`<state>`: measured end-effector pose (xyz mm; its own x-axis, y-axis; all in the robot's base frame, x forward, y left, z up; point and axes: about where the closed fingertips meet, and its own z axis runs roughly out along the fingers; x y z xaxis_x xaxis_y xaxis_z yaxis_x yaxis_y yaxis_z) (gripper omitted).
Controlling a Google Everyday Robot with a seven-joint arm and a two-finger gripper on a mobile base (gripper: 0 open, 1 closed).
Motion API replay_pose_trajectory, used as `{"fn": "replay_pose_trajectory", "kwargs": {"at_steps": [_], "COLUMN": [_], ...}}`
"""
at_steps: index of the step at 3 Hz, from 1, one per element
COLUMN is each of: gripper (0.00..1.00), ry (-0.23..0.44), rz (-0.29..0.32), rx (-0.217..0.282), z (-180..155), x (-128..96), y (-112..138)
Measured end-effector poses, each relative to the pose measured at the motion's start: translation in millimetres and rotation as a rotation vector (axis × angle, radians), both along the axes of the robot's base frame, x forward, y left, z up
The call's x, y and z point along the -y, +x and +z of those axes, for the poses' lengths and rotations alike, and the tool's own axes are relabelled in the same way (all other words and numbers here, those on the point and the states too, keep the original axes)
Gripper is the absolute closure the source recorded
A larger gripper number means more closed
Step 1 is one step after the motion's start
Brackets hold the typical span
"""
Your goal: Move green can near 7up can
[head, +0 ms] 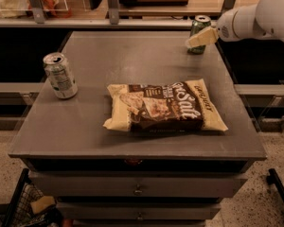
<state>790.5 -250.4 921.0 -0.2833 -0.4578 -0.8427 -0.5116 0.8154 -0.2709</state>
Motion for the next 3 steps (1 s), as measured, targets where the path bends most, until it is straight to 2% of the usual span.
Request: {"fn": "replay_pose_trajectory", "kwargs": {"at_steps": [1, 3], "gripper": [0.0, 0.41], "ry": [0.032, 0.074], "rz": [-0.038, -0.044], "rx": [0.017, 0.03], "z": [-7.6, -15.4], "x": [-2.8, -15.8], "y": [19.8, 37.9]}}
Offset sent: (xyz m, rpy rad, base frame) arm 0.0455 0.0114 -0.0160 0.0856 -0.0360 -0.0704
